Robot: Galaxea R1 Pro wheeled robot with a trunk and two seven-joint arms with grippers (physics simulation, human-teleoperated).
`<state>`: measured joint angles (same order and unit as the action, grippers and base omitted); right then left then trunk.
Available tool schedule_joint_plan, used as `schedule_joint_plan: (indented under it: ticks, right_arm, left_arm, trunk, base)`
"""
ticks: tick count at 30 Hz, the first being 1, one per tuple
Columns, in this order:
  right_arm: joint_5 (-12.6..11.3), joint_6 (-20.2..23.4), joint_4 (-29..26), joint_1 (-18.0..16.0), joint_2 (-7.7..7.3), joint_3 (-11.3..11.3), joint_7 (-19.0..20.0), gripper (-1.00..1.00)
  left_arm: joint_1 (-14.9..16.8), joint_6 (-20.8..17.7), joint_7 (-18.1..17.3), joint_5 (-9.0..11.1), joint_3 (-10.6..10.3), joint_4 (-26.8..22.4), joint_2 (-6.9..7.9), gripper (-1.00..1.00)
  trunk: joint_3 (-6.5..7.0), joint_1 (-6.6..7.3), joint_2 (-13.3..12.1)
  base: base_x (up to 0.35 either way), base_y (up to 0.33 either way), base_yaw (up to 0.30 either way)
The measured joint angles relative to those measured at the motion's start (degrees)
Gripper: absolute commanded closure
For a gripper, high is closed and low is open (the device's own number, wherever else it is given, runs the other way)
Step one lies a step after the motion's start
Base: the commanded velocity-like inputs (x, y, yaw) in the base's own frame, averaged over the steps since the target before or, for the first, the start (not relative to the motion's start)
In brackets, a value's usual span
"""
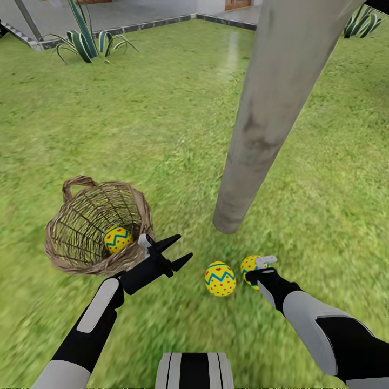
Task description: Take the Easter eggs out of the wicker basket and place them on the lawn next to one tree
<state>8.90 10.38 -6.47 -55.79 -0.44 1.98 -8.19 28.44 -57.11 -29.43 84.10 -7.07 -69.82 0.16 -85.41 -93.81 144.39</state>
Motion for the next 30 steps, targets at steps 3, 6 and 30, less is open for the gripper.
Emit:
schedule_joint_plan:
  ticks: [3, 6, 30]
  right_arm:
    - [0.07, 0.00, -0.51, 0.00, 0.00, -0.05, 0.09, 1.00]
    - [0.22, 0.03, -0.64, 0.00, -0.01, -0.05, 0.21, 1.00]
    - [0.50, 0.25, -0.54, 0.02, -0.01, 0.41, -0.70, -1.00]
  left_arm:
    - [0.00, 0.00, 0.00, 0.03, 0.06, 0.00, 0.00, -1.00]
    - [0.00, -0.02, -0.02, 0.11, 0.06, -0.01, 0.00, -1.00]
    - [0.00, 0.07, -0.06, 0.02, 0.01, 0.08, -0.28, -1.00]
  trunk:
    - [-0.67, 0.14, 0.03]
    - [-0.67, -0.09, 0.04]
    - [-0.68, -0.12, 0.02]
  base:
    - [0.000, 0.000, 0.000]
    - [0.000, 0.000, 0.000]
    - [0.000, 0.000, 0.000]
